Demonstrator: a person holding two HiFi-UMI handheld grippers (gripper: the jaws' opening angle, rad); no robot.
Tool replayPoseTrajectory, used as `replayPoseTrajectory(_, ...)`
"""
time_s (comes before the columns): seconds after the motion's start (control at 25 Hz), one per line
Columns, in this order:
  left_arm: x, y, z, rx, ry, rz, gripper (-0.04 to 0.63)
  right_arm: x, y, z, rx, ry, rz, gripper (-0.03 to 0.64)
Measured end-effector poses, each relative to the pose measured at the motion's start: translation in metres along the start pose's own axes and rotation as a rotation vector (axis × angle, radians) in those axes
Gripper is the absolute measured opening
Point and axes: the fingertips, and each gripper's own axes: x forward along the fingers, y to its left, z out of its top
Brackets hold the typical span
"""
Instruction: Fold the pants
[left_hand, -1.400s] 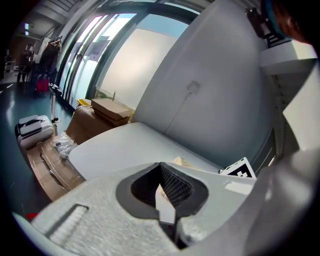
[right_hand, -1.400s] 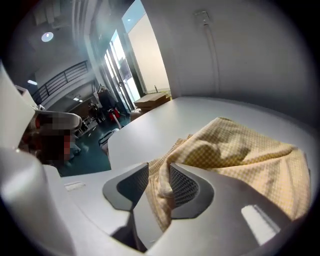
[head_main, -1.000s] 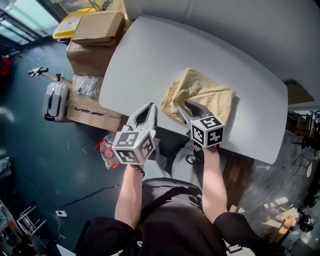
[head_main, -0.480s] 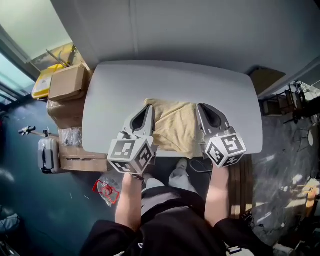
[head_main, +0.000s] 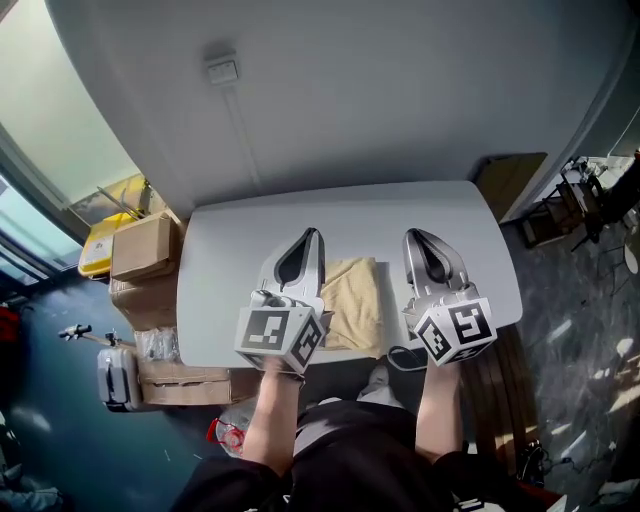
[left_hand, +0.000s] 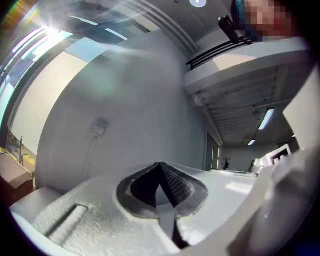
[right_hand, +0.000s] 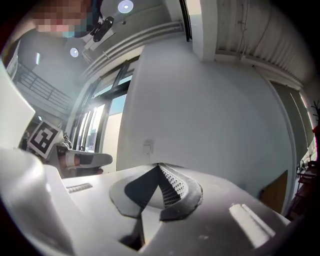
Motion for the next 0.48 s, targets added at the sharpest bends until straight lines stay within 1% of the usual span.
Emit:
replayPoseTrajectory(0.16, 0.001, -0.012, 0.006, 0.039, -0.004, -0.018, 0.005, 0.002, 0.003, 0.001, -0.002, -0.003, 0.017, 0.003)
replayPoseTrajectory(0.48, -0.007, -0.01, 0.009, 0.056, -0.004, 0.014, 0.005, 0.009, 0.026, -0.003, -0.017, 0.014, 0.083, 0.003)
